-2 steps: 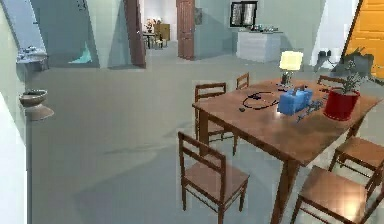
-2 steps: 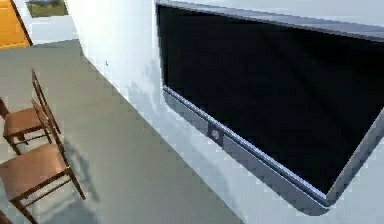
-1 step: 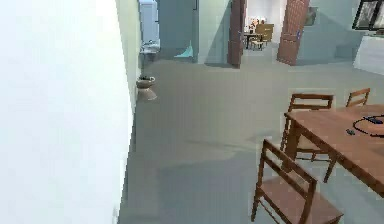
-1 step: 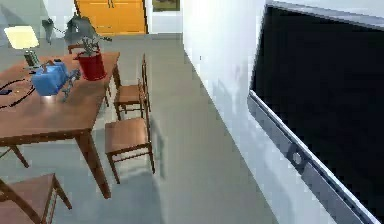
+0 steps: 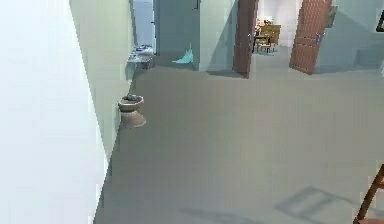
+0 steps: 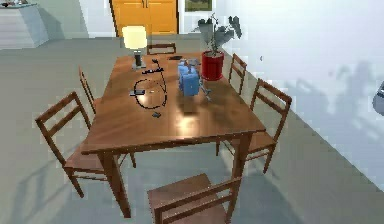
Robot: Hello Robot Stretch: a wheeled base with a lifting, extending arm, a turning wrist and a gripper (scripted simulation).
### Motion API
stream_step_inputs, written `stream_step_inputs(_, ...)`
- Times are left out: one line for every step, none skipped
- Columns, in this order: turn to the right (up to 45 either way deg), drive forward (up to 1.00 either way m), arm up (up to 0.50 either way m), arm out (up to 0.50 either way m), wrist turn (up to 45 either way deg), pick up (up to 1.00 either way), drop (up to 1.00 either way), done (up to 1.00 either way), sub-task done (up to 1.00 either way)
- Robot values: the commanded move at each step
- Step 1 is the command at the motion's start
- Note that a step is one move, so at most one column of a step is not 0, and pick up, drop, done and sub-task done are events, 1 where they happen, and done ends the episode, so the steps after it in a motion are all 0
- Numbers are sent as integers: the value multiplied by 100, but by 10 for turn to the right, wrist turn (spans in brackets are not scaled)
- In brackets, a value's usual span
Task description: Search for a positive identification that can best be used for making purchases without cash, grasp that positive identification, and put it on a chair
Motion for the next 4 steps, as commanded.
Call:
stream_step_inputs(0, 15, 0, 0, 0, 0, 0, 0, 0)
stream_step_inputs(-90, 0, 0, 0, 0, 0, 0, 0, 0)
stream_step_inputs(0, 5, 0, 0, 0, 0, 0, 0, 0)
stream_step_inputs(450, 0, 0, 0, 0, 0, 0, 0, 0)
